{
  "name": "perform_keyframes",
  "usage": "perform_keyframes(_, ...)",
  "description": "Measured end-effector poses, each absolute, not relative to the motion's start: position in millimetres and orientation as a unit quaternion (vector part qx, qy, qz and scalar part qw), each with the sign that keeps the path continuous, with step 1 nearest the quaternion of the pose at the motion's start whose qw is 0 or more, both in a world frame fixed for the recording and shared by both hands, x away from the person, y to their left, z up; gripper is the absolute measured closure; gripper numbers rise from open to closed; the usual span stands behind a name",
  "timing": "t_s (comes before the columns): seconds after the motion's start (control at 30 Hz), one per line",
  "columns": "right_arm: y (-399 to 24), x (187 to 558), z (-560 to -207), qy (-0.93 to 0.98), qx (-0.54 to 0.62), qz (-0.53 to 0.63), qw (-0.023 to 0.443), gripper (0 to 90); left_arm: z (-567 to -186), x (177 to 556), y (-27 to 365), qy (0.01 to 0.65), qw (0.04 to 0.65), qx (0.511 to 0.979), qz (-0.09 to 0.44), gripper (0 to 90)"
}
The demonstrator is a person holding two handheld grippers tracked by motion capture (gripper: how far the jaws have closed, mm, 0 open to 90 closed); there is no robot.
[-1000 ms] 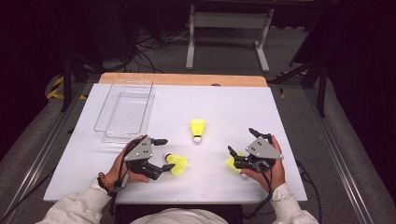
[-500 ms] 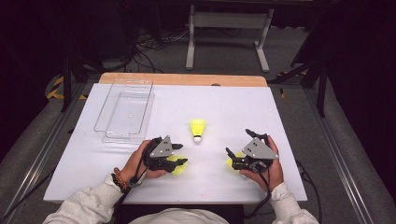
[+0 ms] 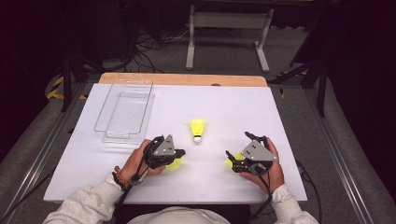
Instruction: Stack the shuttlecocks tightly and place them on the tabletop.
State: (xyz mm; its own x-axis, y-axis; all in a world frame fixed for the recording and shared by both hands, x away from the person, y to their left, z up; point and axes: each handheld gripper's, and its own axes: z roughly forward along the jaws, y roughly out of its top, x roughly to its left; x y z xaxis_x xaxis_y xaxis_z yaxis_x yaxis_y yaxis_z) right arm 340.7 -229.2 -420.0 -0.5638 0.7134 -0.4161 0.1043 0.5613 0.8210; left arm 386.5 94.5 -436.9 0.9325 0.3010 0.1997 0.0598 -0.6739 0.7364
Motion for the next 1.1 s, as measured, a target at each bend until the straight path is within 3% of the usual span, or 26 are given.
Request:
perform_keyframes(0.7,-231.1,342.2,-423.5,0.797,0.263,0.386,0.383,12.1,-394.9,418.1,116.1,0.142,0.401,0.885,0.190,89.5)
perform_keyframes(1.1,-231.7,346.3,-426.3,0.799,0.269,0.382,0.378,12.1,-379.6,454.5,101.2,0.144,0.347,0.907,0.189,89.5)
